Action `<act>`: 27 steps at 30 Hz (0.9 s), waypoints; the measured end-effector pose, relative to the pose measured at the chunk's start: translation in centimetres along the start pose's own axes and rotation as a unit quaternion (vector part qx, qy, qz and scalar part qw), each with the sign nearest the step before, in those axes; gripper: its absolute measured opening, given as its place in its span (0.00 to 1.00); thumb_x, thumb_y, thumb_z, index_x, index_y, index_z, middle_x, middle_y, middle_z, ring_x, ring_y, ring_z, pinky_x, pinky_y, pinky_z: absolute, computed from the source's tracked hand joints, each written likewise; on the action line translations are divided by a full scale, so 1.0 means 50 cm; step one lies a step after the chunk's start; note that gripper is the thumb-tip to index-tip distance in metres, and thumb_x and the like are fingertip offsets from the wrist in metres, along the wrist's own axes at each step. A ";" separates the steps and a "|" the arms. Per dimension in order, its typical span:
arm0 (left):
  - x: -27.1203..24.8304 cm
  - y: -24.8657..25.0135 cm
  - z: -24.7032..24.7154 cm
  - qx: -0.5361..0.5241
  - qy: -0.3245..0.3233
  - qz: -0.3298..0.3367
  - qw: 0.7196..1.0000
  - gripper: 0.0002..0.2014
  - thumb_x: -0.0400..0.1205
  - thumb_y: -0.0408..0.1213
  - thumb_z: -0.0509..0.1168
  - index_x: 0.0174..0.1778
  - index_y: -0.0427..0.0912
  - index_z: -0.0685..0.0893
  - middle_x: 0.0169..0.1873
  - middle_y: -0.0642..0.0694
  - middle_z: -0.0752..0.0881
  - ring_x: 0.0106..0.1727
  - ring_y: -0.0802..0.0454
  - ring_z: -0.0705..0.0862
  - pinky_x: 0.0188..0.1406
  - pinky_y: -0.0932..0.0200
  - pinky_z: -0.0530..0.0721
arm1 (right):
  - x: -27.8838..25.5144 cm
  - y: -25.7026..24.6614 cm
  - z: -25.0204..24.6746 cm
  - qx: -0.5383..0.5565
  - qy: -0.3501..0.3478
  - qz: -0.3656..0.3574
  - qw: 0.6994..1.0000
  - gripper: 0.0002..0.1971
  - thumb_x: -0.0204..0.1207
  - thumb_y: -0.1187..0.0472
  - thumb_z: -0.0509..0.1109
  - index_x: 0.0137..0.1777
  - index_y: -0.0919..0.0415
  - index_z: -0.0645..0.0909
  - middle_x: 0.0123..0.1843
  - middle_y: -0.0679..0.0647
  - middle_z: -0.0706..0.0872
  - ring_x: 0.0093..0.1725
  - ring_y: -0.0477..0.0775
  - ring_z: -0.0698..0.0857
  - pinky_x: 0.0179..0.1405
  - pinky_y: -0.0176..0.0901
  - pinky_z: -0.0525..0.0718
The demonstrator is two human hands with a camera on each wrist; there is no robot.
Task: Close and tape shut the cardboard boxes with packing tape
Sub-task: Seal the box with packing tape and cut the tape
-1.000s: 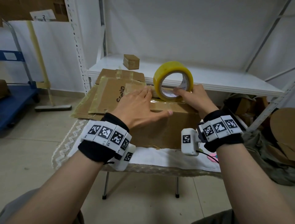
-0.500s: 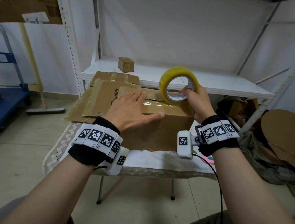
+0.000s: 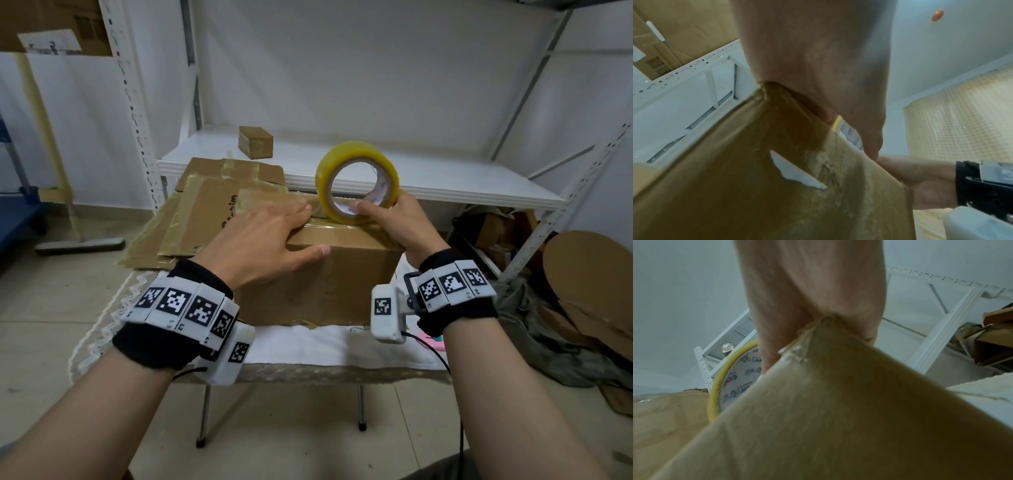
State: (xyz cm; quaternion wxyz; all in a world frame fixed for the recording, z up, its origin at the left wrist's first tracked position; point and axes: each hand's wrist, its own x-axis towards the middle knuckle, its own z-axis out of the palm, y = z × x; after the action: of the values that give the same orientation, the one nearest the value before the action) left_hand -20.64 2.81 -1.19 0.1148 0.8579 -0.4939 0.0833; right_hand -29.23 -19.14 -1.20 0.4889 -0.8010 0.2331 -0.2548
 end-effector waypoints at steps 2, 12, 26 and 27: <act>0.000 0.004 -0.002 0.001 -0.006 -0.003 1.000 0.44 0.78 0.74 0.48 0.87 0.53 0.58 0.85 0.57 0.61 0.84 0.53 0.65 0.78 0.47 0.69 | -0.001 0.003 -0.003 0.000 -0.012 0.002 1.000 0.21 0.72 0.46 0.82 0.58 0.58 0.87 0.55 0.57 0.91 0.57 0.54 0.89 0.58 0.50 0.86; 0.008 0.001 -0.002 -0.016 0.004 0.045 0.999 0.41 0.78 0.74 0.48 0.81 0.53 0.73 0.80 0.55 0.73 0.76 0.53 0.75 0.71 0.49 0.76 | -0.001 0.002 0.002 -0.044 -0.034 -0.026 0.998 0.15 0.77 0.43 0.75 0.55 0.51 0.89 0.60 0.57 0.88 0.59 0.54 0.86 0.61 0.51 0.83; 0.009 -0.003 0.006 -0.056 0.012 0.011 0.998 0.35 0.75 0.78 0.52 0.63 0.55 0.81 0.55 0.55 0.86 0.48 0.56 0.81 0.43 0.56 0.76 | 0.006 -0.018 0.021 -0.061 -0.001 -0.076 0.995 0.15 0.83 0.56 0.67 0.68 0.47 0.81 0.63 0.49 0.86 0.64 0.51 0.84 0.70 0.59 0.82; 0.009 -0.007 0.009 -0.069 0.012 0.011 0.997 0.35 0.73 0.79 0.54 0.63 0.56 0.80 0.56 0.55 0.86 0.50 0.56 0.81 0.45 0.56 0.78 | 0.007 -0.017 0.021 -0.047 0.005 -0.072 0.996 0.15 0.83 0.57 0.67 0.69 0.47 0.82 0.63 0.49 0.86 0.64 0.51 0.84 0.71 0.58 0.82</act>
State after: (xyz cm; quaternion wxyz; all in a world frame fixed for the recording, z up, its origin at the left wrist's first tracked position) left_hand -20.11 2.46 -1.51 0.1789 0.8415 -0.5062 0.0602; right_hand -28.22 -18.30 -0.79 0.4294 -0.8368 0.1888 -0.2824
